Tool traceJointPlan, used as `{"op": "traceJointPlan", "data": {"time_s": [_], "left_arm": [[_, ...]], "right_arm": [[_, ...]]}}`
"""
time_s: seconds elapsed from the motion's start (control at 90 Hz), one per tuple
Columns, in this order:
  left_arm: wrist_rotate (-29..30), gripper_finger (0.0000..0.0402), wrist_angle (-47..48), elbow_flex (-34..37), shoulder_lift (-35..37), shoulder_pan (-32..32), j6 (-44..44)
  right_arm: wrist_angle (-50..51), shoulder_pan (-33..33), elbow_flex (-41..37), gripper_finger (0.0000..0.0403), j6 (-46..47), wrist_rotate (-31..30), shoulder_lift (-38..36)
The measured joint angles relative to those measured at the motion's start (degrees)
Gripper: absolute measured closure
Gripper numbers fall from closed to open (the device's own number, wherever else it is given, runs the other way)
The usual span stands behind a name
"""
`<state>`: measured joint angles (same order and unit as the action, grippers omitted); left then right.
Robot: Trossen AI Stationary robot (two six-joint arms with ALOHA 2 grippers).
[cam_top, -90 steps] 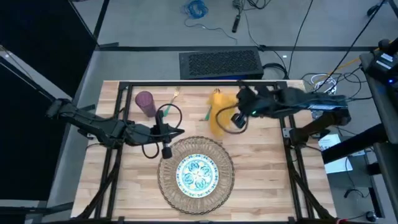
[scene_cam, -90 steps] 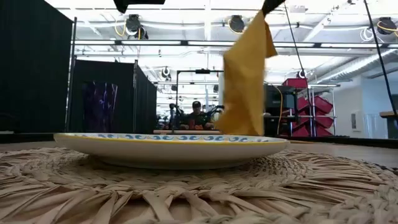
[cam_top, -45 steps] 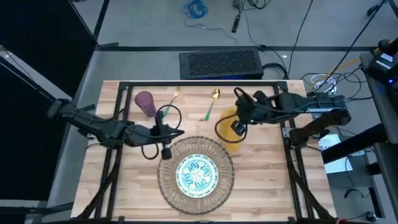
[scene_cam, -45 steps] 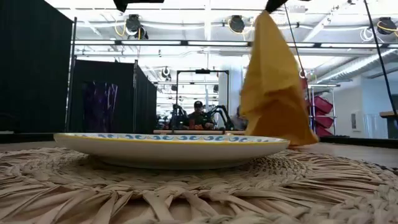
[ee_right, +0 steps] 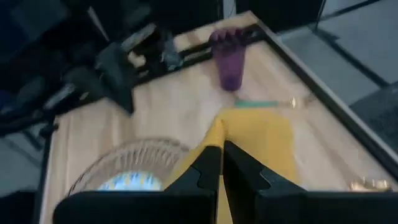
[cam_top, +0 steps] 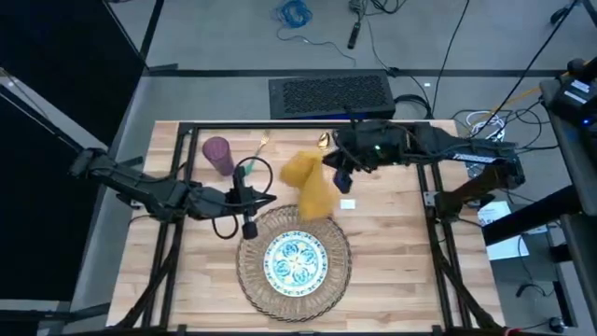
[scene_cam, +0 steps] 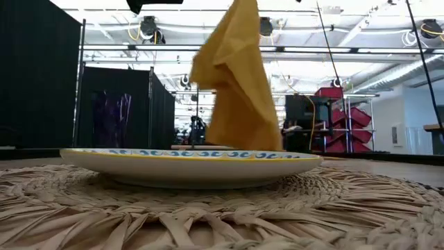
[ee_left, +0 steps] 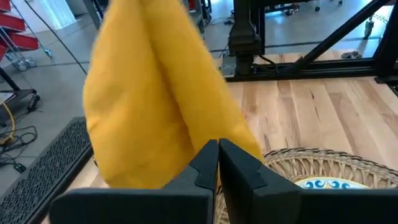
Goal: Set table place
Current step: Fold the yellow table napkin
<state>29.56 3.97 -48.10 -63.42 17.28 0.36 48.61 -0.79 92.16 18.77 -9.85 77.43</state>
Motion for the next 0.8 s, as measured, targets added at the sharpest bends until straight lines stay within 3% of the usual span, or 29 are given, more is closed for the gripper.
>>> {"op": "traceJointPlan", "data": {"time_s": [0.111, 0.244, 0.467, 0.689, 0.8], "left_arm": [[0.0, 0.0402, 1.3, 0.0, 0.0, 0.0, 0.1], [0.0, 0.0402, 1.3, 0.0, 0.0, 0.0, 0.2], [0.0, 0.0402, -0.8, 0.0, 0.0, 0.0, 0.1], [-1.3, 0.0402, -9.6, 0.0, -4.1, -0.3, 0.1], [-6.7, 0.0402, -15.2, 0.0, -9.8, -2.3, -0.1]], "right_arm": [[0.2, 4.5, -5.9, 0.0403, 3.9, -7.5, -7.2], [-2.6, 9.9, -20.6, 0.0403, 12.7, -13.4, -18.8], [-9.2, 11.5, -44.0, 0.0403, 25.9, -12.2, -33.3], [-8.7, 11.0, -52.2, 0.0403, 33.1, -12.4, -37.3], [-8.1, 10.8, -52.1, 0.0403, 33.4, -12.5, -37.5]]}}
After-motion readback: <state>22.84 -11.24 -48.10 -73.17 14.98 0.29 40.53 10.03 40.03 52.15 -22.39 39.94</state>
